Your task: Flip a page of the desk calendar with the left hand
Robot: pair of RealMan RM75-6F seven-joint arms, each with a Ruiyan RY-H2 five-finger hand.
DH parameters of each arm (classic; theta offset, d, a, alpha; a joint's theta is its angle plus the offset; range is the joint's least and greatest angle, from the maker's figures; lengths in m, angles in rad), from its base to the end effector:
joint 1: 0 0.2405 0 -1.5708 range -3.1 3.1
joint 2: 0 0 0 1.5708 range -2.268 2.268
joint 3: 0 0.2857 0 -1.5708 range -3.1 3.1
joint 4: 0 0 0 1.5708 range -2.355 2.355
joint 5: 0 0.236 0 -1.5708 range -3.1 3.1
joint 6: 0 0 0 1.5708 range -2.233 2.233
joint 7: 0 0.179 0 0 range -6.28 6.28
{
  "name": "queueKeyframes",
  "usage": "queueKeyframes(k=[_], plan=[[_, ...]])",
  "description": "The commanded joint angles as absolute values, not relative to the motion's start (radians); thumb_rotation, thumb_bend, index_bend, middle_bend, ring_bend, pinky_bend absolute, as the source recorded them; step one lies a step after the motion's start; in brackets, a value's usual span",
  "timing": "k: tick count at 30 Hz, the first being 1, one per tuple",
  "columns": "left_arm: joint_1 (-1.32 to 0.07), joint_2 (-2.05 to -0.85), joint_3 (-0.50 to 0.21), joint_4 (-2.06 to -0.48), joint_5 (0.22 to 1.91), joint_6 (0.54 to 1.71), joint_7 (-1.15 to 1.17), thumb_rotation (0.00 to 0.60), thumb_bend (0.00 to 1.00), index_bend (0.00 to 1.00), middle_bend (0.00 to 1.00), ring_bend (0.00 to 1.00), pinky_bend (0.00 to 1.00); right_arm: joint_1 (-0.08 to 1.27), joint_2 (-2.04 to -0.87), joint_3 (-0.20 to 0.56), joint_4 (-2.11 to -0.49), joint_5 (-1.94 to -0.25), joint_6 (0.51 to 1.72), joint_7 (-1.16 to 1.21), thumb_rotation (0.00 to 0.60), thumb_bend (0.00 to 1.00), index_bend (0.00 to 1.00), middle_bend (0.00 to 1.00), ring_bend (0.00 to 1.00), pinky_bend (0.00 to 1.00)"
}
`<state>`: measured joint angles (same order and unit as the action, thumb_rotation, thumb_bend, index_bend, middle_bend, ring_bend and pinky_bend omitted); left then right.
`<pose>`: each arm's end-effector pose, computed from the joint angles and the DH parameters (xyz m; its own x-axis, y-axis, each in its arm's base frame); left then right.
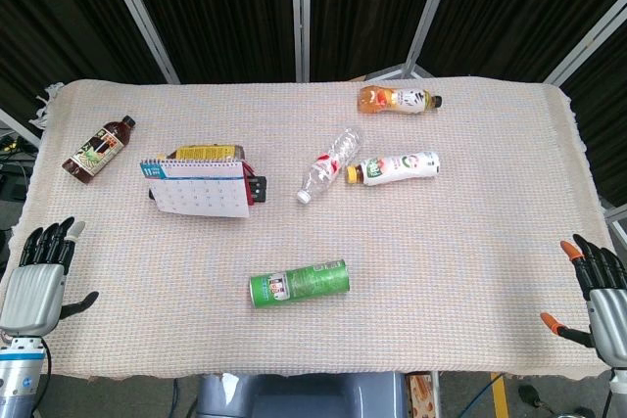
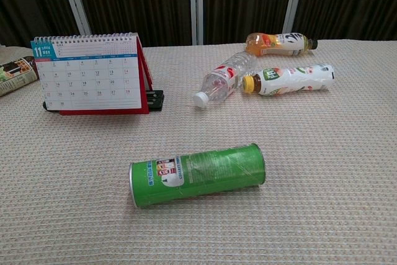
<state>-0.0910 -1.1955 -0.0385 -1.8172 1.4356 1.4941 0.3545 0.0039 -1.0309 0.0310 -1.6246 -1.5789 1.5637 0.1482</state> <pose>-0.3010 0.2145 0.1072 0.4585 0.0384 0.8879 0.8879 0.0235 -0.4595 -0.3510 -0.1876 0.1818 0.3313 0.0235 0.9432 -0.9432 -0.0169 0.3318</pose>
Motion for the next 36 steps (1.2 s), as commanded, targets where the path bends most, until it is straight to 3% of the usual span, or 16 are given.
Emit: queueKeyframes(k=[1, 14, 19, 20, 22, 24, 26, 30, 36], plan=[[-0.091, -1.195, -0.038, -1.817, 1.435, 1.493, 0.354, 0.600, 0.06, 0.00, 0.00, 0.00, 0.00, 0.004, -1.031, 0.031, -1.624, -1.579, 1.563, 0.149, 0.600, 0.01, 0.00, 0.00, 0.00, 0.00], [-0.096, -1.198, -0.043, -1.817, 1.423, 1.482, 0.351, 0.600, 0.06, 0.00, 0.00, 0.00, 0.00, 0.004, -1.029, 0.030, -1.626, -1.581, 1.563, 0.154, 0.600, 0.01, 0.00, 0.00, 0.00, 0.00], [-0.103, -1.211, -0.055, -1.811, 1.401, 1.470, 0.332, 0.600, 0.12, 0.00, 0.00, 0.02, 0.02, 0.006, -1.027, 0.030, -1.628, -1.576, 1.557, 0.155, 0.600, 0.01, 0.00, 0.00, 0.00, 0.00], [-0.104, -1.228, -0.071, -1.807, 1.390, 1.479, 0.313, 0.600, 0.15, 0.00, 0.04, 0.07, 0.07, 0.005, -1.027, 0.030, -1.628, -1.577, 1.560, 0.156, 0.600, 0.01, 0.00, 0.00, 0.00, 0.00], [-0.111, -1.255, -0.092, -1.794, 1.369, 1.480, 0.290, 0.600, 0.25, 0.00, 0.24, 0.28, 0.25, 0.003, -1.026, 0.029, -1.628, -1.578, 1.561, 0.159, 0.600, 0.01, 0.00, 0.00, 0.00, 0.00], [-0.126, -1.278, -0.113, -1.786, 1.333, 1.456, 0.274, 0.600, 0.38, 0.00, 0.50, 0.51, 0.46, 0.003, -1.025, 0.029, -1.627, -1.577, 1.561, 0.162, 0.600, 0.01, 0.00, 0.00, 0.00, 0.00], [-0.166, -1.293, -0.131, -1.796, 1.249, 1.359, 0.264, 0.600, 0.45, 0.00, 0.60, 0.60, 0.53, 0.005, -1.023, 0.029, -1.631, -1.581, 1.560, 0.165, 0.600, 0.01, 0.00, 0.00, 0.00, 0.00], [-0.218, -1.301, -0.166, -1.814, 1.137, 1.274, 0.307, 0.600, 0.57, 0.00, 0.68, 0.68, 0.59, 0.009, -1.023, 0.031, -1.633, -1.577, 1.554, 0.166, 0.600, 0.01, 0.00, 0.00, 0.00, 0.00], [-0.309, -1.316, -0.213, -1.837, 0.939, 1.140, 0.347, 0.600, 0.63, 0.00, 0.69, 0.70, 0.60, 0.010, -1.020, 0.031, -1.633, -1.576, 1.552, 0.175, 0.600, 0.01, 0.00, 0.00, 0.00, 0.00]])
